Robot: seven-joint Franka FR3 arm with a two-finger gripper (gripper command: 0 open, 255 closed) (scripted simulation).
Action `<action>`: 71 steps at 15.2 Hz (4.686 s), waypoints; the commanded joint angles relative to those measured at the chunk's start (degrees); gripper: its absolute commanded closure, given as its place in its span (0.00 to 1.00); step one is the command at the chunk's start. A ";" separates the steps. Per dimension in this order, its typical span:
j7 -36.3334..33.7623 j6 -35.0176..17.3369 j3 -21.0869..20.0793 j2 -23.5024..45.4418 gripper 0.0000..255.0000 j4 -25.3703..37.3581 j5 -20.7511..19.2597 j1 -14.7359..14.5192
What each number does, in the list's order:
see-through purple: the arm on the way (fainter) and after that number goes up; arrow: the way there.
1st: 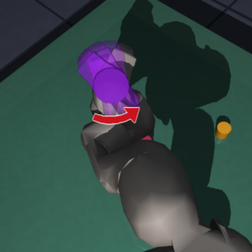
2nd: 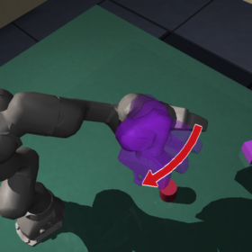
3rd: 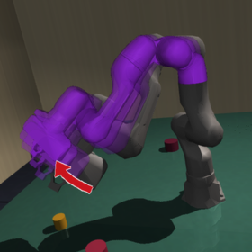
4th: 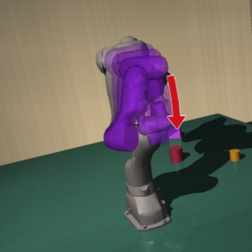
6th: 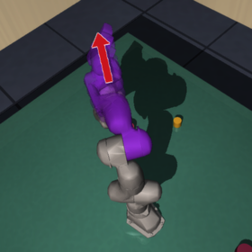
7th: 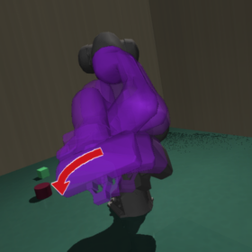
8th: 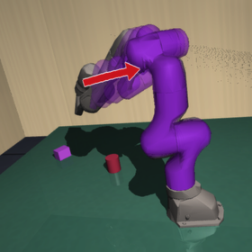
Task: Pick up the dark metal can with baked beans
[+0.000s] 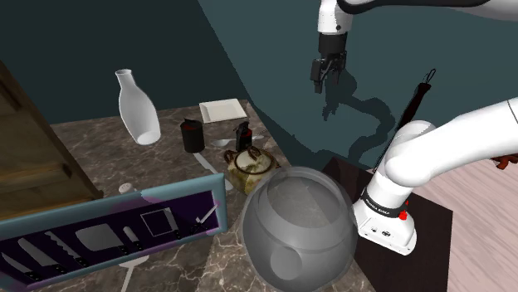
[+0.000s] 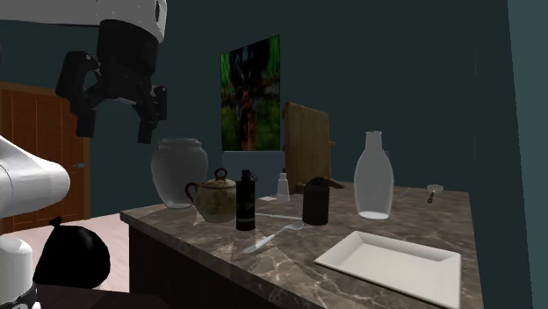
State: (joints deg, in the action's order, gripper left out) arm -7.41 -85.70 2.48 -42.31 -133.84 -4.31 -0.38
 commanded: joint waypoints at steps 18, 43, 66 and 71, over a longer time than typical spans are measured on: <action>4.51 -19.55 -6.23 27.43 0.00 12.84 4.71 -8.66; 7.53 -31.44 -13.36 56.65 0.00 35.16 1.98 -16.27; 7.71 -23.41 -13.49 55.36 1.00 41.92 2.32 -16.29; 7.73 -20.25 -13.53 55.27 1.00 45.00 2.35 -16.35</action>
State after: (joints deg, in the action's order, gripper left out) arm 0.33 -106.45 -11.04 12.90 -89.41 -1.94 -16.71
